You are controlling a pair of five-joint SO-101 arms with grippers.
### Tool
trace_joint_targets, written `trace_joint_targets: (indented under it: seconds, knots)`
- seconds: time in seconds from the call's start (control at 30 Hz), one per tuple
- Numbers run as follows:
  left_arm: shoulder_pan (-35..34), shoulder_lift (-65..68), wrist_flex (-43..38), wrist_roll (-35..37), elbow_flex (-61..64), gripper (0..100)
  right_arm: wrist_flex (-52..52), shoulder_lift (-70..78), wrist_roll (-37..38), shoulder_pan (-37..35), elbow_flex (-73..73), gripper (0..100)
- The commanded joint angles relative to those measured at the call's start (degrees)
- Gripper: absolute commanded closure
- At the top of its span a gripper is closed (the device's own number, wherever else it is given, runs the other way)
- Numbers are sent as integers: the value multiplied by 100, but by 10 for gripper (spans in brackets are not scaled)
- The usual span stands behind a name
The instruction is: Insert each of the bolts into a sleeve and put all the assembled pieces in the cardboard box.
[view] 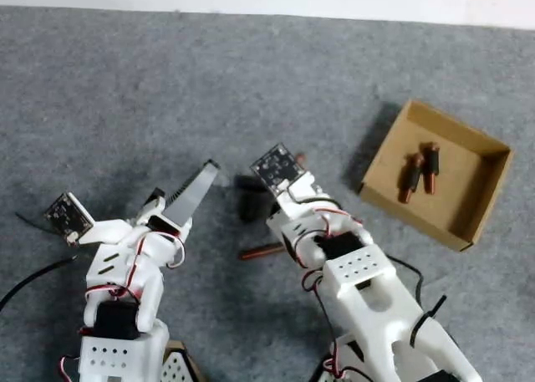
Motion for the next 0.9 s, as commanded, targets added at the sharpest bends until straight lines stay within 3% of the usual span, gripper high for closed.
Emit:
trace_joint_targets:
  seconds: [0.0, 0.47, 0.87]
  knots:
    - [-75, -66, -114, -44, -22, 352, -119, 13, -44, -84, -470, 782]
    - [-75, -66, -123, -62, -13, 352, 980, 4400, -18, -207, -4479, 786]
    - [-75, -66, -123, -62, -31, 352, 980, 4769, -9, -567, -4549, 786]
